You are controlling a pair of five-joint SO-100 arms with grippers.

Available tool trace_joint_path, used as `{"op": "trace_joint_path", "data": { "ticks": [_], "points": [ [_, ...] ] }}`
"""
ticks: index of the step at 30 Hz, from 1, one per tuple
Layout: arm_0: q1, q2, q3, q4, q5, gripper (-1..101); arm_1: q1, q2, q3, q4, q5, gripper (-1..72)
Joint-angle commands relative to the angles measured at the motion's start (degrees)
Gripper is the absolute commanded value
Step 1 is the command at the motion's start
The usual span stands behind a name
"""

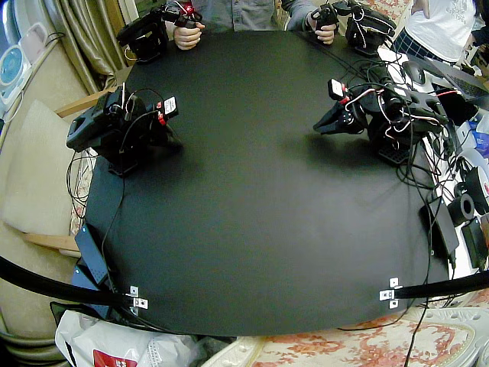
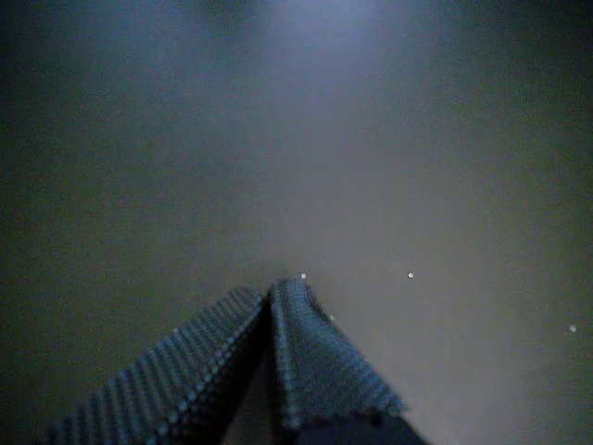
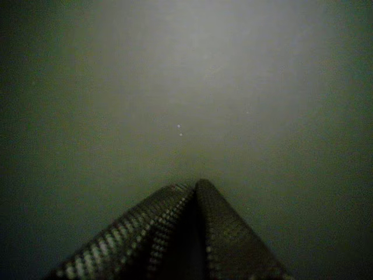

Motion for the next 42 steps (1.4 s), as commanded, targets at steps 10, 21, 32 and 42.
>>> {"op": "trace_joint_path", "data": {
  "ticks": [10, 21, 32, 42],
  "points": [
    [1.4, 1.5, 0.7, -0.4, -0.6, 0, 3.9, 0.8, -0.7, 0.4, 4.7, -0.5],
    [1.3, 1.5, 0.7, -0.4, -0.7, 0, 2.9, 0.8, -0.7, 0.4, 3.4, -0.5],
    [1.2, 1.5, 0.7, -0.4, -0.8, 0, 2.9, 0.8, -0.7, 0.4, 3.5, -0.5],
    [1.2, 1.5, 0.7, -0.4, -0.8, 0, 2.9, 0.8, -0.7, 0.4, 3.4, -0.5]
  ]
}}
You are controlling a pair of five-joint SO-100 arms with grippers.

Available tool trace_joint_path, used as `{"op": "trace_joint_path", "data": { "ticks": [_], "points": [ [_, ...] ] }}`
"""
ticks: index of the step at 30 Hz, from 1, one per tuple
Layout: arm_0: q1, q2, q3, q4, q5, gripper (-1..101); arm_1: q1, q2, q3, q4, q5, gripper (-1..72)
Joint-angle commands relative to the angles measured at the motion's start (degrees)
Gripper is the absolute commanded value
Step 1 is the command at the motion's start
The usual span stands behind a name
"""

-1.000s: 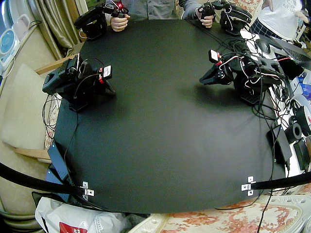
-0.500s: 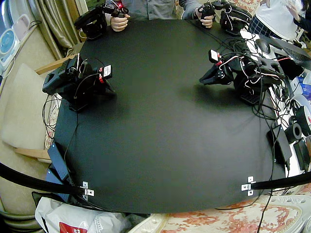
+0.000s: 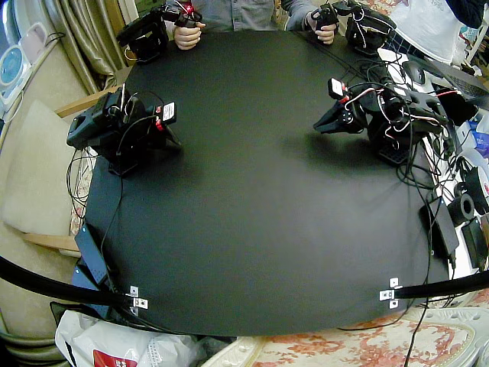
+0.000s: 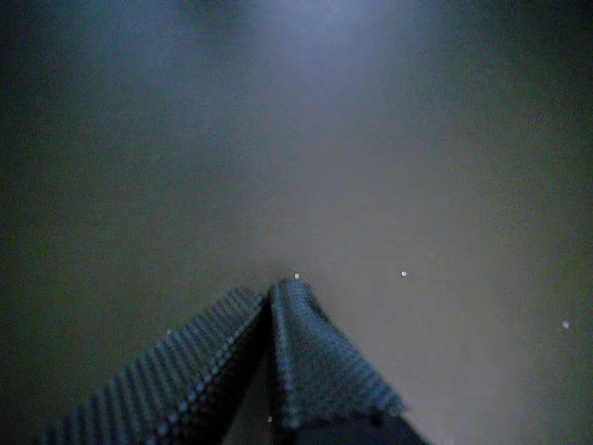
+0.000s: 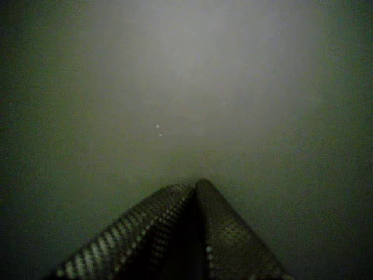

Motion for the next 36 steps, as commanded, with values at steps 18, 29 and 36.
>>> {"op": "trace_joint_path", "data": {
  "ticks": [18, 29, 36],
  "points": [
    [0.4, 1.5, 0.7, -0.4, -0.8, 0, -0.6, 0.8, -0.7, 0.4, -0.7, -0.5],
    [0.4, 1.5, 0.7, -0.4, -0.8, 0, -0.6, 0.8, -0.7, 0.4, -0.4, -0.5],
    [0.2, 1.5, 0.7, -0.4, -1.0, 0, -0.6, 0.8, -0.7, 0.4, -0.6, -0.5]
  ]
}}
